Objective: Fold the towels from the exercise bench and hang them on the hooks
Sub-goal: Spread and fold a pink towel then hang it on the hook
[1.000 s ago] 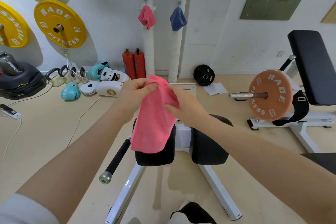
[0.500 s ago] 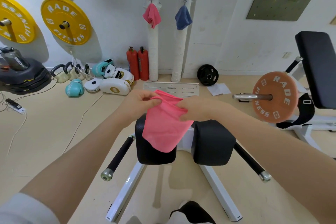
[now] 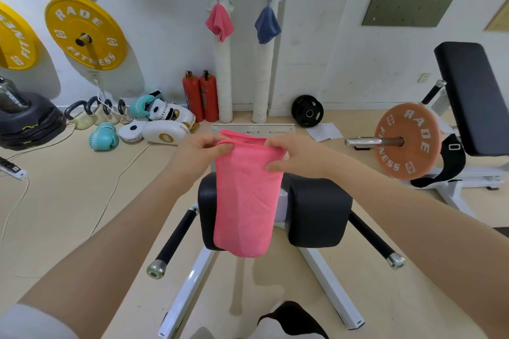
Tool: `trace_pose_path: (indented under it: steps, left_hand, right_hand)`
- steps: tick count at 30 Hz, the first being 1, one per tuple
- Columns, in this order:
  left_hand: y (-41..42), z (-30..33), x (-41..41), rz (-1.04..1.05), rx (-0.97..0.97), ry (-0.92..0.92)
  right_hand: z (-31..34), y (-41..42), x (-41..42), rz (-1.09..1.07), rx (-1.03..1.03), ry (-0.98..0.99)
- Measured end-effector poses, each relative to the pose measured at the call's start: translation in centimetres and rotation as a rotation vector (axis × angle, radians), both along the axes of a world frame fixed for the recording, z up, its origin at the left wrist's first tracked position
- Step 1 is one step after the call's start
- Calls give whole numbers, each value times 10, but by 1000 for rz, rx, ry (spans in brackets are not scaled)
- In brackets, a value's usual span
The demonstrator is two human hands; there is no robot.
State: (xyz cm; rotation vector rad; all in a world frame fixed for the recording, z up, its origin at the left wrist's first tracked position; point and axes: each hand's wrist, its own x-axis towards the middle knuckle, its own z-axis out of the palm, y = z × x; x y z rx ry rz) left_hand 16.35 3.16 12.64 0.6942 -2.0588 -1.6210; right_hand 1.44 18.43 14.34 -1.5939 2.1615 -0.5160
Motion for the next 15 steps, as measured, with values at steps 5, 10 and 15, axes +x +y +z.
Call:
trace_pose_path:
  steps: [5,10,15]
  left_hand:
    - [-1,-3,-2,-13,-57,-27]
    - [-5,-4,0,3,-152,-89]
    - [-8,-11,6,35,-269,-157]
  right_hand:
    - [-13,-4,1,159,179,759]
    - [-19,-1,1,323,-114,1064]
    - [-38,0,3,313,-241,1157]
